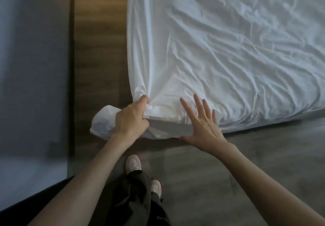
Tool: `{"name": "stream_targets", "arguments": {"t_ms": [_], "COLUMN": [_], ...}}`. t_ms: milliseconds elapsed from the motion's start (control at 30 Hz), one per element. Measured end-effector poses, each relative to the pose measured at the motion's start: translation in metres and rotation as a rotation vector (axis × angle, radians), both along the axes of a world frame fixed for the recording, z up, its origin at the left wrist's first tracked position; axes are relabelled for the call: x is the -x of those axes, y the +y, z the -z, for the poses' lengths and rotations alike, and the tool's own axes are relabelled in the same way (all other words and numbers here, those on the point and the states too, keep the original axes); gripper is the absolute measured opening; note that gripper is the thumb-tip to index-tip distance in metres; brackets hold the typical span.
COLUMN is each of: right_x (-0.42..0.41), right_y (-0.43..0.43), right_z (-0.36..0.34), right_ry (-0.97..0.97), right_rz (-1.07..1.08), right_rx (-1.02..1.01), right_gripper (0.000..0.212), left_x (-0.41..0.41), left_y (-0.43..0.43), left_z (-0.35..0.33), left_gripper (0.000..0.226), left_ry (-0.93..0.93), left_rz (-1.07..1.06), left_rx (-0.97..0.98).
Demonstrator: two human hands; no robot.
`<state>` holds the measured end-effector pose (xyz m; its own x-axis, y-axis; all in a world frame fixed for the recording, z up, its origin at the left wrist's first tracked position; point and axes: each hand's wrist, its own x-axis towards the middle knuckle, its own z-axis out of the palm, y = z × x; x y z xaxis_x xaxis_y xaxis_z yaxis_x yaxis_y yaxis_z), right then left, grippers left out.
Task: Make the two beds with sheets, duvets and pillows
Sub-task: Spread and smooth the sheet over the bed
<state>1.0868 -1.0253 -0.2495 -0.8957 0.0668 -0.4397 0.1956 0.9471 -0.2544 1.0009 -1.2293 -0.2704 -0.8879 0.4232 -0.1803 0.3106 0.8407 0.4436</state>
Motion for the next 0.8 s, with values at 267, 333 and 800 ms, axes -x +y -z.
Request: {"name": "stream_targets", "arguments": {"t_ms": [267,333,800], "right_x": [-0.008,-0.014,-0.128], "right_y": [-0.032,-0.032,-0.042], "right_z": [-0.077,-0.100,-0.060], "right_ry": [0.453,0.439,-0.076], "right_rz": [0.038,-0.054,0.010], "right_rx": [-0.025,-0.076,0.152], "right_gripper": [0.044,0.028,0.039], "left_x": [-0.032,-0.047,-0.157], "left_y": [-0.005,-0.012,-0.053], "left_z": [-0.141,-0.164,-0.095], "left_gripper": [0.035,0.037,0.048], "left_ry": [0.061,0.064,-0.354], "left_rz": [0.017,0.015,0.183], "left_rx": [-0.015,0.006,0.428]}}
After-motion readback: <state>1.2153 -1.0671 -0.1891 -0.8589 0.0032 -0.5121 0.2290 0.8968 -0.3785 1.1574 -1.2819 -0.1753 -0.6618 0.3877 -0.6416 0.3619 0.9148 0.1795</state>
